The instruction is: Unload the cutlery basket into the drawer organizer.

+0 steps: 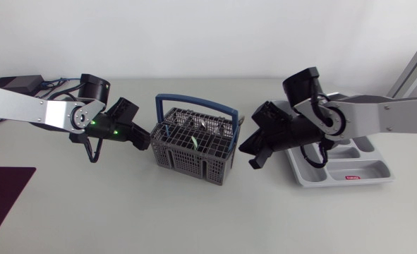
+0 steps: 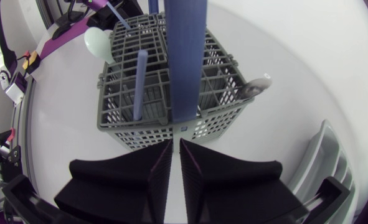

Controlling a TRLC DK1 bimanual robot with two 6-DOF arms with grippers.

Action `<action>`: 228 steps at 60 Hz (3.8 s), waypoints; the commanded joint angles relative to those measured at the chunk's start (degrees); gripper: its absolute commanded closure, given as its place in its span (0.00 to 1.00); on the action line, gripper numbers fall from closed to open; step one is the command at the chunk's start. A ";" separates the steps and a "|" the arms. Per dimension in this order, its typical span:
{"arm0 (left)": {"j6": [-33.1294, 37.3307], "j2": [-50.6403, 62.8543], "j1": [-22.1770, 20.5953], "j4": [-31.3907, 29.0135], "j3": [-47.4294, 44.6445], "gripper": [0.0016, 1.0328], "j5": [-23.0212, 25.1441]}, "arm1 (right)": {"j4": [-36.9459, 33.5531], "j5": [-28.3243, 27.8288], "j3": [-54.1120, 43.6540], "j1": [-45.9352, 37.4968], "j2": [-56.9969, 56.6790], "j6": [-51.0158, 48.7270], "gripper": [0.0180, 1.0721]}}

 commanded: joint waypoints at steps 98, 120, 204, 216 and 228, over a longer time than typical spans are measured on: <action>7.04 -22.92 5.18 -3.55 -13.82 0.07 2.57 | 0.47 6.91 -3.05 -1.64 -10.34 8.24 0.13; 6.95 -28.81 3.68 -5.92 -16.63 0.07 2.65 | -5.33 6.91 6.44 2.49 -7.53 24.32 0.27; 6.16 -34.43 -4.14 -7.59 -19.35 0.07 3.71 | -1.37 14.12 8.81 7.15 1.87 33.55 0.80; 6.60 -36.45 -6.16 -9.17 -20.06 0.07 5.47 | -0.84 14.12 7.94 7.32 0.64 32.76 0.90; 6.77 -36.10 -6.42 -9.00 -19.79 0.07 5.38 | 0.21 15.00 6.53 7.76 -0.76 31.88 0.93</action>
